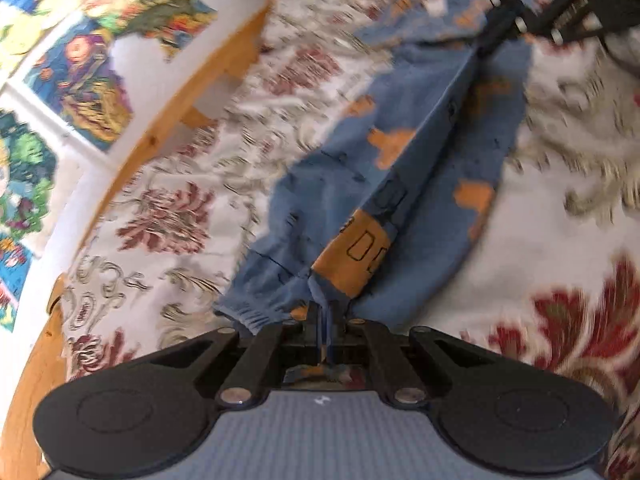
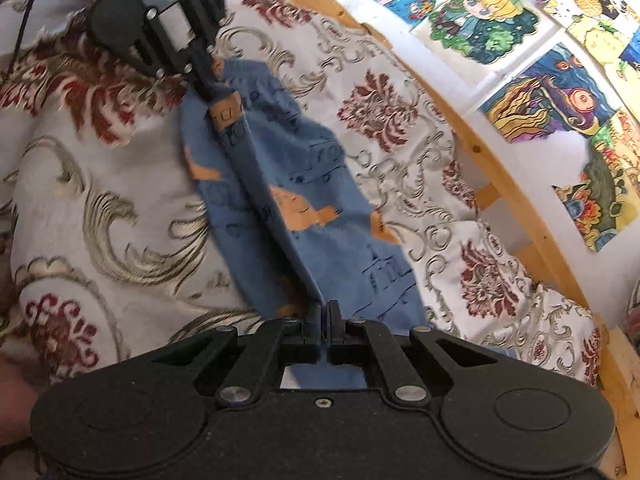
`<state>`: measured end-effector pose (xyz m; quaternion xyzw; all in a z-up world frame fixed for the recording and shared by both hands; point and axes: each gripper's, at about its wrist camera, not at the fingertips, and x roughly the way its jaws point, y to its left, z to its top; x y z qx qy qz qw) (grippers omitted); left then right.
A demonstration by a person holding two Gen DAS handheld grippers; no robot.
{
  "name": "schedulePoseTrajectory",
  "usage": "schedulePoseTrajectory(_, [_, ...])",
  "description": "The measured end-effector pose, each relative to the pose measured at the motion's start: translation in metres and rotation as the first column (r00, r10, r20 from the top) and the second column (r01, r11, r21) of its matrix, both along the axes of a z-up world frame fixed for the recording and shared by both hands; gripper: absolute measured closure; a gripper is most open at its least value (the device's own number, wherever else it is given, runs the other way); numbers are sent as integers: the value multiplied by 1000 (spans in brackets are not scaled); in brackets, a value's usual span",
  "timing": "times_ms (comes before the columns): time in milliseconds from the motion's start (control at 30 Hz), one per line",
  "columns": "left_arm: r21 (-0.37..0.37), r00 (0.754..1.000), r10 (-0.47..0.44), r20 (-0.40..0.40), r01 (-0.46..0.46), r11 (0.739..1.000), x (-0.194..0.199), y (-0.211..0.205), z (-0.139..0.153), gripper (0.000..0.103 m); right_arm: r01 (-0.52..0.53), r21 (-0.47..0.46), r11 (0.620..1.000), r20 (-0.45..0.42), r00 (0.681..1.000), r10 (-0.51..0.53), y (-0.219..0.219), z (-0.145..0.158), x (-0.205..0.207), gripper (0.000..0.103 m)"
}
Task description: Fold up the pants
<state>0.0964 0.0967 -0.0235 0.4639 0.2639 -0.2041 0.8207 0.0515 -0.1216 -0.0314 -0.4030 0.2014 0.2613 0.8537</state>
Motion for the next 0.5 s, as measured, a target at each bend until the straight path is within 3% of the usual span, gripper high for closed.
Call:
schedulePoseTrajectory(100, [33, 999, -38, 4, 37, 999, -4, -2, -4, 100, 11, 20, 1000, -9, 1000, -10, -3, 0, -2, 102])
schedulePoseTrajectory(133, [34, 999, -49, 0, 49, 998, -6, -2, -4, 95, 13, 23, 1000, -10, 1000, -13, -4, 0, -3, 103])
schedulePoseTrajectory(300, [17, 992, -99, -74, 101, 995, -15, 8, 4, 93, 27, 43, 999, -52, 998, -24, -6, -6, -5, 102])
schedulePoseTrajectory(367, [5, 989, -101, -108, 102, 995, -17, 12, 7, 88, 50, 78, 996, -65, 997, -45, -9, -3, -5, 97])
schedulePoseTrajectory(433, [-38, 987, -80, -140, 76, 996, -18, 14, 15, 83, 82, 134, 988, -96, 993, -70, -16, 2, -4, 81])
schedulePoseTrajectory(500, [-130, 981, -42, -187, 17, 991, -16, 16, 30, 79, 143, 192, 971, -140, 983, -117, -25, 9, -1, 67])
